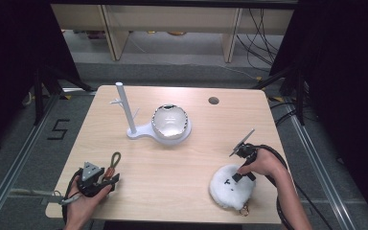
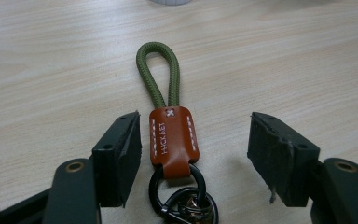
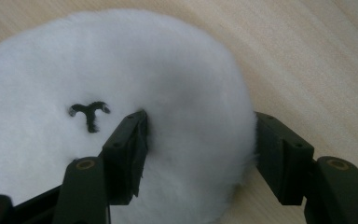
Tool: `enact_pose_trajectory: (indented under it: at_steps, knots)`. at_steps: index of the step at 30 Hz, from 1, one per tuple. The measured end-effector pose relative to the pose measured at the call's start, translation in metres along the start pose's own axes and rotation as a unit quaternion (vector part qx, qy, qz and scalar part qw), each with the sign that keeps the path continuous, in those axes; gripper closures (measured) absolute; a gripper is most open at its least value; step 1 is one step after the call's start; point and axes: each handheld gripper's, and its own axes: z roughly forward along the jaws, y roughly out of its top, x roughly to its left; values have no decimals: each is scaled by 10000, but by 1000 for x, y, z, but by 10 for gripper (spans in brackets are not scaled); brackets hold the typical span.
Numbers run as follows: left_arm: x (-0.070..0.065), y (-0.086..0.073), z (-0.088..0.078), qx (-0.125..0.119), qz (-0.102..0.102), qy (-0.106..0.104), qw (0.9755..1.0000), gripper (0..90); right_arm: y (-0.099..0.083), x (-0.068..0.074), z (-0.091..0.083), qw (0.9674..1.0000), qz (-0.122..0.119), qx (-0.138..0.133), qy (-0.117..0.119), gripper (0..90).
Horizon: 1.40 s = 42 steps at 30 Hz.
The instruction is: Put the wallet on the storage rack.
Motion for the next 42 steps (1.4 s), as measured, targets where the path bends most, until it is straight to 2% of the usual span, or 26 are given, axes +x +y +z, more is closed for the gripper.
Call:
enact_pose_trajectory:
  at_steps: [1, 2, 6, 7, 8, 9, 10, 11, 14, 15, 16, 17, 19, 20, 21, 24, 27, 30, 32, 33, 34, 35, 38, 39, 42]
  knots:
    - [0, 0, 0, 0, 0, -1, 10000, 344, 0, 0, 1, 10000, -30, -9, -4, 409]
    - [0, 0, 0, 1, 1, -3, 10000, 345, 1, 2, 2, 9999, 83, -28, 108, 414]
    - [0, 0, 0, 0, 0, -3, 10000, 347, 0, 2, 2, 9999, 41, -50, 125, 428]
    - [0, 0, 0, -1, 3, 6, 10000, 347, 0, 3, 2, 10000, 1, -5, -55, 435]
    - [0, 0, 0, -1, 3, 6, 10000, 348, 0, 7, 2, 10000, 100, -4, 0, 452]
    - [-1, 0, 0, 16, -11, 37, 10000, 349, 1, 8, 2, 10000, 67, 17, -4, 457]
    - [-1, 0, 0, 31, 10, 42, 10000, 350, 2, 11, 3, 9999, 139, 10, -44, 466]
    - [-1, 0, 0, -9, -9, 19, 10000, 351, 2, 10, 3, 9999, 37, 70, -64, 477]
    - [0, 0, 0, -24, -18, -14, 10000, 351, 3, 13, 3, 9998, 68, 111, -145, 506]
    - [0, 0, 0, -19, -5, -7, 10000, 352, 3, 13, 4, 9994, -134, 175, -282, 556]
    - [0, 0, 0, -20, -2, -8, 10000, 352, 3, 13, 4, 9994, -134, 175, -282, 556]
    - [0, 0, 0, -42, -18, -8, 10000, 353, 5, 18, 3, 9996, -92, 203, -198, 621]
    - [0, 0, 0, -18, 19, -5, 10000, 354, 5, 20, 2, 9996, -95, 205, -149, 648]
    - [-1, 0, 0, -11, 22, 8, 10000, 355, 3, 23, 1, 9996, -119, 191, -197, 682]
    - [0, 0, 0, -10, 20, -10, 10000, 356, 2, 26, 0, 9989, -270, 104, -371, 722]
    - [-1, 0, 0, -15, 26, 10, 10000, 357, 1, 29, -2, 9984, -348, 70, -432, 752]
    - [0, 0, -1, -67, -31, -5, 10000, 362, -6, 33, -5, 9972, -383, -328, -547, 774]
    - [2, 0, -1, -100, -87, -24, 9999, 367, -15, 39, -15, 9952, -179, -837, -477, 777]
    - [1, 0, -1, -105, -88, -25, 9999, 367, -17, 40, -19, 9948, -139, -900, -450, 777]
    - [1, 0, -2, -67, -56, -8, 10000, 367, -21, 42, -27, 9930, -37, -1120, -377, 778]
    - [1, 0, -2, -67, -56, -8, 10000, 367, -21, 42, -27, 9930, -37, -1120, -377, 778]
    - [0, 0, -2, -108, -59, -10, 9999, 367, -24, 42, -34, 9901, -7, -1361, -334, 778]
    - [1, 0, -1, -108, -57, -27, 9999, 367, -25, 43, -40, 9884, 5, -1476, -349, 778]
    - [1, 0, -2, -70, -56, -13, 10000, 367, -25, 44, -42, 9873, 43, -1559, -312, 779]
    - [2, 0, -2, -106, -111, -17, 9999, 367, -25, 45, -51, 9821, 118, -1825, -444, 779]
